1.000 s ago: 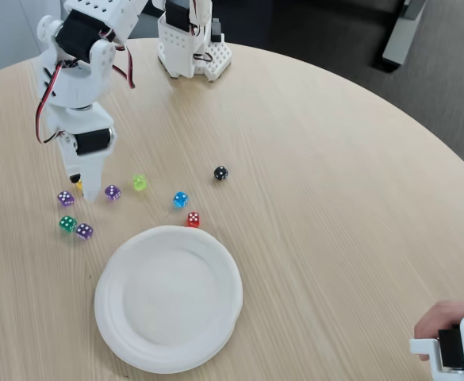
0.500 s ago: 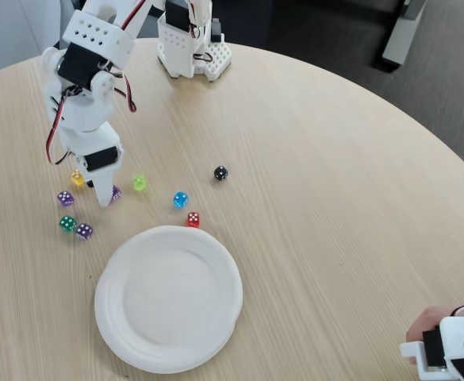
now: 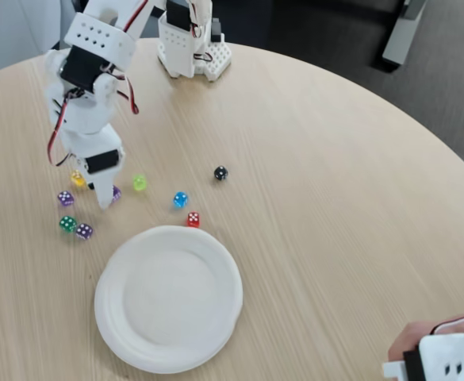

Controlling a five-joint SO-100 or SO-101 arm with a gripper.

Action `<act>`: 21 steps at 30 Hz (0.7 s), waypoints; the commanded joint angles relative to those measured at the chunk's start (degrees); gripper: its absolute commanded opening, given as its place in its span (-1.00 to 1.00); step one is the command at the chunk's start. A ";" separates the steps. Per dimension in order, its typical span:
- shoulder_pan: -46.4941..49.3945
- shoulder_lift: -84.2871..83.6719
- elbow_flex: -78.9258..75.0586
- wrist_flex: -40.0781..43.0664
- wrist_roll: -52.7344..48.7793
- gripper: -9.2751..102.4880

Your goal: Pick a purple dice and put it in the plate.

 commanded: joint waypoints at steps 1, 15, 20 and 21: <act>-2.99 0.00 -0.88 0.53 1.05 -0.56; -7.47 0.00 -1.23 0.53 3.08 -0.56; -8.17 0.00 -0.88 0.53 3.08 -0.57; -8.17 0.00 -0.97 0.53 2.99 -0.57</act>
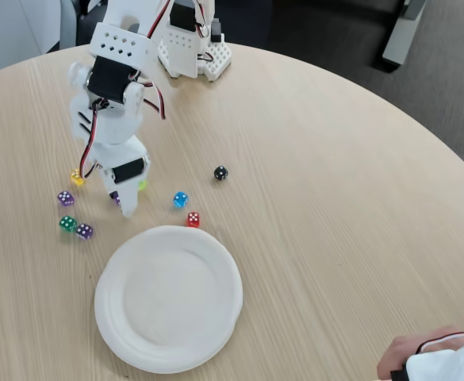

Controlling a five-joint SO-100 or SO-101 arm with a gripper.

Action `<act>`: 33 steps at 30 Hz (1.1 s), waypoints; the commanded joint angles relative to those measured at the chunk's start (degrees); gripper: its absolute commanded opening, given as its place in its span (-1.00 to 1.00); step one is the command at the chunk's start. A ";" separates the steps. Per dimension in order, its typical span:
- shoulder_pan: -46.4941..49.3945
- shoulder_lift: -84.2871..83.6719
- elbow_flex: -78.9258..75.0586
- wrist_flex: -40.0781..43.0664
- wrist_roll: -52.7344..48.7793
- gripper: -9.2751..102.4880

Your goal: Pick a purple dice and put it in the plate.

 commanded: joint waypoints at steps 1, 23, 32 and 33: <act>-1.58 0.00 -1.05 0.18 -0.09 -0.57; -1.58 6.24 -1.23 2.20 7.38 -0.83; -1.58 13.18 -2.72 11.87 6.06 -0.83; -1.58 13.62 -2.72 12.22 6.06 -0.83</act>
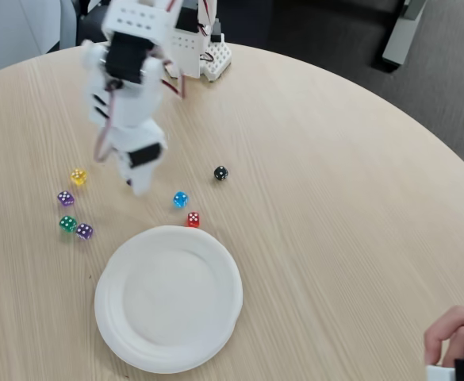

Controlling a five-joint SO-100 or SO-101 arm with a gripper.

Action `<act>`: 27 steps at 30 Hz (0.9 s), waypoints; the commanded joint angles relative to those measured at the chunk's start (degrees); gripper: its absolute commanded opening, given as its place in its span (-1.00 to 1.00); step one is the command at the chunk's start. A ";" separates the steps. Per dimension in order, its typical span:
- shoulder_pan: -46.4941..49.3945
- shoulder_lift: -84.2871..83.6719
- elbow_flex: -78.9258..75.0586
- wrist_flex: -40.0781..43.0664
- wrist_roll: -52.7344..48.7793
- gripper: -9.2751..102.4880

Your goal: Pick a purple dice and put it in the plate.

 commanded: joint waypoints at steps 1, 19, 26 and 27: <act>-0.62 3.78 -1.85 1.23 -0.70 -0.83; 0.26 9.67 -13.89 0.18 -11.78 -0.83; 0.35 9.49 -18.72 -0.09 -16.96 -0.83; 0.35 9.49 -18.81 -0.70 -17.40 -0.83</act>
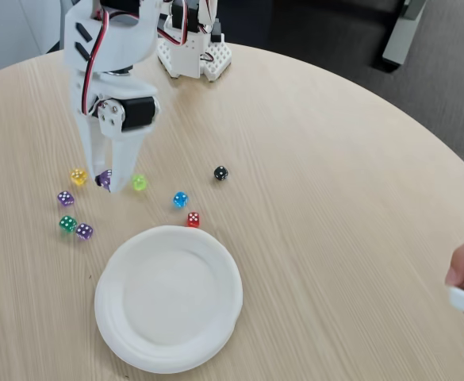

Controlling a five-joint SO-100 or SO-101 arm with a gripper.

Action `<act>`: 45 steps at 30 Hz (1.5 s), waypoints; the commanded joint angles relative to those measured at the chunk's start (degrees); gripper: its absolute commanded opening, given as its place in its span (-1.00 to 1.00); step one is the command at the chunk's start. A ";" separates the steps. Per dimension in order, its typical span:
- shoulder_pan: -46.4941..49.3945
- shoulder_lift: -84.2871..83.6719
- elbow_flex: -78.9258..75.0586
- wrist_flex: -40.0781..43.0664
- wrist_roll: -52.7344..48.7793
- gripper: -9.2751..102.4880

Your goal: Pick a purple dice and put it in the plate.

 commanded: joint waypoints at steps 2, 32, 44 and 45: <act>0.62 1.32 -2.37 -3.16 -2.55 -0.83; -3.96 -3.52 -1.23 -5.10 6.86 -0.83; -15.56 -6.33 -1.14 -0.97 11.78 -0.83; -15.73 -7.47 -1.14 -0.97 12.22 -0.83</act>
